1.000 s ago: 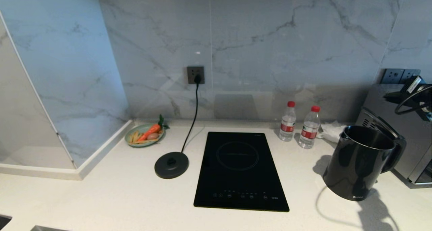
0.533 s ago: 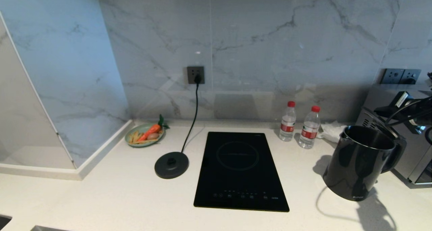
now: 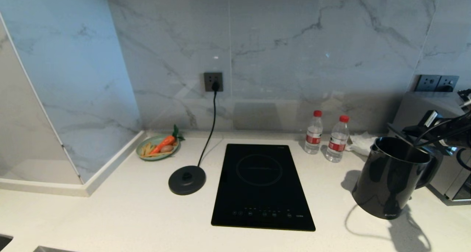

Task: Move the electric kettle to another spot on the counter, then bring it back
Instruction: Grab the kettle

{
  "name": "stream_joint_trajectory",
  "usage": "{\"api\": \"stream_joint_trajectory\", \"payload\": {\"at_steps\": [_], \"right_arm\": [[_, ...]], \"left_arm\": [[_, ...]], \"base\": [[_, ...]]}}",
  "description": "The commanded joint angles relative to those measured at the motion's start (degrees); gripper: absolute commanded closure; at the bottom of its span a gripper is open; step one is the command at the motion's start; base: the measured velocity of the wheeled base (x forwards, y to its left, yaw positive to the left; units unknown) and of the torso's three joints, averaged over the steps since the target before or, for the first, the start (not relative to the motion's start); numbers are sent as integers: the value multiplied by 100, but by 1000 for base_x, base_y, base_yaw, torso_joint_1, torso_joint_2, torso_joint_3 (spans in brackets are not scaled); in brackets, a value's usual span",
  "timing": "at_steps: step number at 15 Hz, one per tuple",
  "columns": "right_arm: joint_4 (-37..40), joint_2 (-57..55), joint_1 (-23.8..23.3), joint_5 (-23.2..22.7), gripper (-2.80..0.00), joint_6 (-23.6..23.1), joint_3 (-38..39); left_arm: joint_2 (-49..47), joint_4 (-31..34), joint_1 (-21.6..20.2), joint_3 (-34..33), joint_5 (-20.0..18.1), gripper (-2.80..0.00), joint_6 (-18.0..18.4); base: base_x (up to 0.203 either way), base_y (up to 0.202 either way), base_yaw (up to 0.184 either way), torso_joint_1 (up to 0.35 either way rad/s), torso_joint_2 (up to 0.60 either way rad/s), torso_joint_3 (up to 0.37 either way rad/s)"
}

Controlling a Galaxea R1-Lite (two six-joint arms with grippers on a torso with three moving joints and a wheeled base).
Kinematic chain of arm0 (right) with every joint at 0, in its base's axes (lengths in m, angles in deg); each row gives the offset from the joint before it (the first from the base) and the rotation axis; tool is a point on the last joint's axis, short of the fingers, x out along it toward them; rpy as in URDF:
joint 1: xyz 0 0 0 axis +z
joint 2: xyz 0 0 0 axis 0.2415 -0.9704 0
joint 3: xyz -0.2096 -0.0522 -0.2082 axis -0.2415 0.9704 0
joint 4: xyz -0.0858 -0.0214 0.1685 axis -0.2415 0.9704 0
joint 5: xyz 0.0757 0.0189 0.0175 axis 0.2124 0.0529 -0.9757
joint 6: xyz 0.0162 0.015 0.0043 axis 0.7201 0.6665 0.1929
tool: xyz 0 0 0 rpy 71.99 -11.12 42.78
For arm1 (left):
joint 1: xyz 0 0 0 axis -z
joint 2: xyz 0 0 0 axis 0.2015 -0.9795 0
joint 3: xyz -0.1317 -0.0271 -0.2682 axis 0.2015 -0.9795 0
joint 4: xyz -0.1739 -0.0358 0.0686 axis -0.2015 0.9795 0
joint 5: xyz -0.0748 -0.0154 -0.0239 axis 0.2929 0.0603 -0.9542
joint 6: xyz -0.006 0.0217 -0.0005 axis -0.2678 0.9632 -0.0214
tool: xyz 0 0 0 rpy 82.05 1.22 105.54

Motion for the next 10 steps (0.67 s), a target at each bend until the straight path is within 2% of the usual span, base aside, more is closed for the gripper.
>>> {"api": "stream_joint_trajectory", "payload": {"at_steps": [1, 10], "right_arm": [[-9, -9, 8, -18, 0, 16, 83], [-361, -35, 43, 8, 0, 16, 517]], "left_arm": [[1, 5, 0, 1, 7, 0, 8], [1, 7, 0, -2, -2, 0, 2]], "base": [[0, 0, 0, 0, 0, 0], [0, 0, 0, 0, 0, 0]]}}
